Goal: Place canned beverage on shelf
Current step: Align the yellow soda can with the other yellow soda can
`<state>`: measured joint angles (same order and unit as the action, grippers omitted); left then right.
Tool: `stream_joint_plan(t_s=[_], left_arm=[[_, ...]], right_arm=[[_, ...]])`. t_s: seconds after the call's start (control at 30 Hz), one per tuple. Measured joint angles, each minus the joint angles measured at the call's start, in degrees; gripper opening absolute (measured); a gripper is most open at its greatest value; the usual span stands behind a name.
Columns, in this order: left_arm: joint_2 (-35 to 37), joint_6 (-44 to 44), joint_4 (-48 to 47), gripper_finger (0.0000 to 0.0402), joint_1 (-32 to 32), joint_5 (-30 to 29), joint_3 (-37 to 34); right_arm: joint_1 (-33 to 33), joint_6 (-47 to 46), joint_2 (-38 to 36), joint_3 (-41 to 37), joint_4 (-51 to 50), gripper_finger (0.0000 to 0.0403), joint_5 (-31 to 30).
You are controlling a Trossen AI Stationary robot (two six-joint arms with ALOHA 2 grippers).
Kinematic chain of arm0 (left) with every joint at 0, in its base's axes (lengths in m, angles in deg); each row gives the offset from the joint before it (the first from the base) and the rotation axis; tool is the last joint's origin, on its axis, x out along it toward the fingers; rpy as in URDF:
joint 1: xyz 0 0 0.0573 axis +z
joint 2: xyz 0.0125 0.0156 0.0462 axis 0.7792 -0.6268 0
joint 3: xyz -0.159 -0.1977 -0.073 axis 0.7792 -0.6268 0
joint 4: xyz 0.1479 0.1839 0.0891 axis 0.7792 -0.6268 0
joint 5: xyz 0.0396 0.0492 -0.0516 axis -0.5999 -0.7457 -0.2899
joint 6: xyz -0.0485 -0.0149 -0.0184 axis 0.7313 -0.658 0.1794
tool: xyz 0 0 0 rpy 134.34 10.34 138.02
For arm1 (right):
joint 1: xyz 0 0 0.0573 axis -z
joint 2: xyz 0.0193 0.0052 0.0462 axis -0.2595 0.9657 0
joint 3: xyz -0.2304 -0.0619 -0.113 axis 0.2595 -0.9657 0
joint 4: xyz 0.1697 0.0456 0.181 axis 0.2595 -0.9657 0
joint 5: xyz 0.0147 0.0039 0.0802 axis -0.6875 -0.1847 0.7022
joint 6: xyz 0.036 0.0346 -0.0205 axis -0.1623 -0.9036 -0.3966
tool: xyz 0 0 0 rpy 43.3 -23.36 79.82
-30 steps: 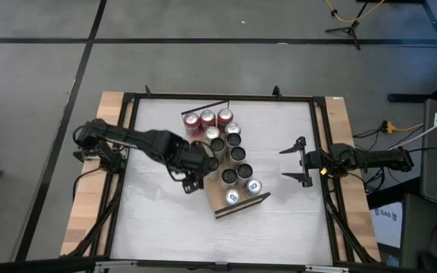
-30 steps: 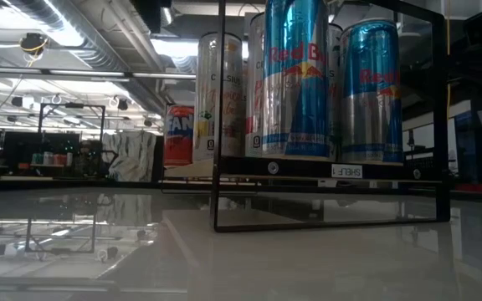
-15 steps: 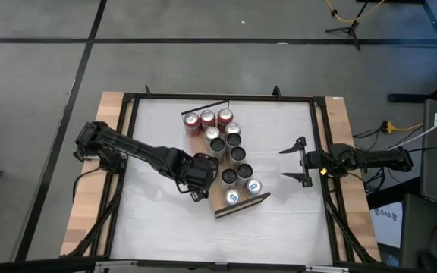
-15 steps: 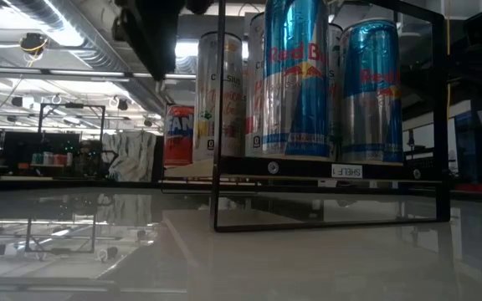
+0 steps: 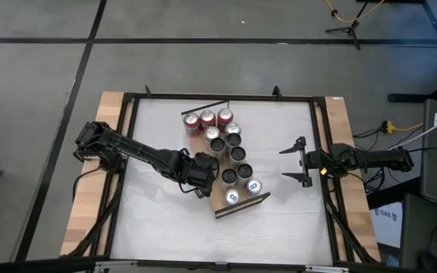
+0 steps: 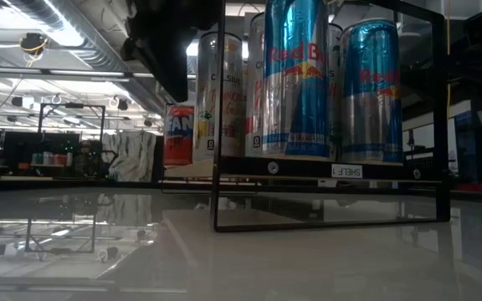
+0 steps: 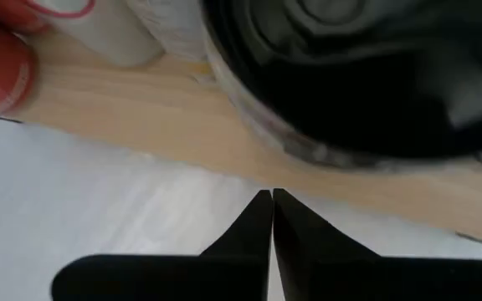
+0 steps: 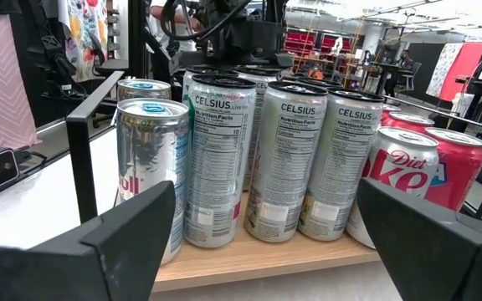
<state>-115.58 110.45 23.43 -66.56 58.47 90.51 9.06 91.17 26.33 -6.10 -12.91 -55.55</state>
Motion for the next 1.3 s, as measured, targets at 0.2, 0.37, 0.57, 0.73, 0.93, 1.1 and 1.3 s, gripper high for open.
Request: stream_joint_plan(t_s=[0.2,0.37,0.57,0.73,0.93,1.1,1.3], left_arm=[[0.0,0.0,1.0,0.0001,0.0,-2.7,-0.3],[0.0,-1.1,1.8,0.0001,0.2,-4.8,-0.3],[0.0,-4.5,4.5,0.0001,1.6,-5.2,-0.3],[0.0,-6.1,5.9,0.0001,2.8,-5.2,-0.3],[0.0,-6.1,7.8,0.0001,3.8,-5.2,-0.3],[0.0,-7.6,7.8,0.0001,3.8,-5.2,-0.2],[1.0,-7.6,3.8,0.0001,3.6,-3.8,1.3]], right_arm=[[0.0,0.0,0.0,0.0,0.0,0.0367,0.0],[0.0,0.0,0.0,0.0,0.0,0.0367,0.0],[0.0,0.0,0.0,0.0,0.0,0.0367,0.0],[0.0,0.0,0.0,0.0,0.0,0.0367,0.0],[0.0,0.0,0.0,0.0,0.0,0.0367,0.0],[0.0,0.0,0.0,0.0,0.0,0.0367,0.0],[0.0,0.0,0.0,0.0,0.0,0.0367,0.0]])
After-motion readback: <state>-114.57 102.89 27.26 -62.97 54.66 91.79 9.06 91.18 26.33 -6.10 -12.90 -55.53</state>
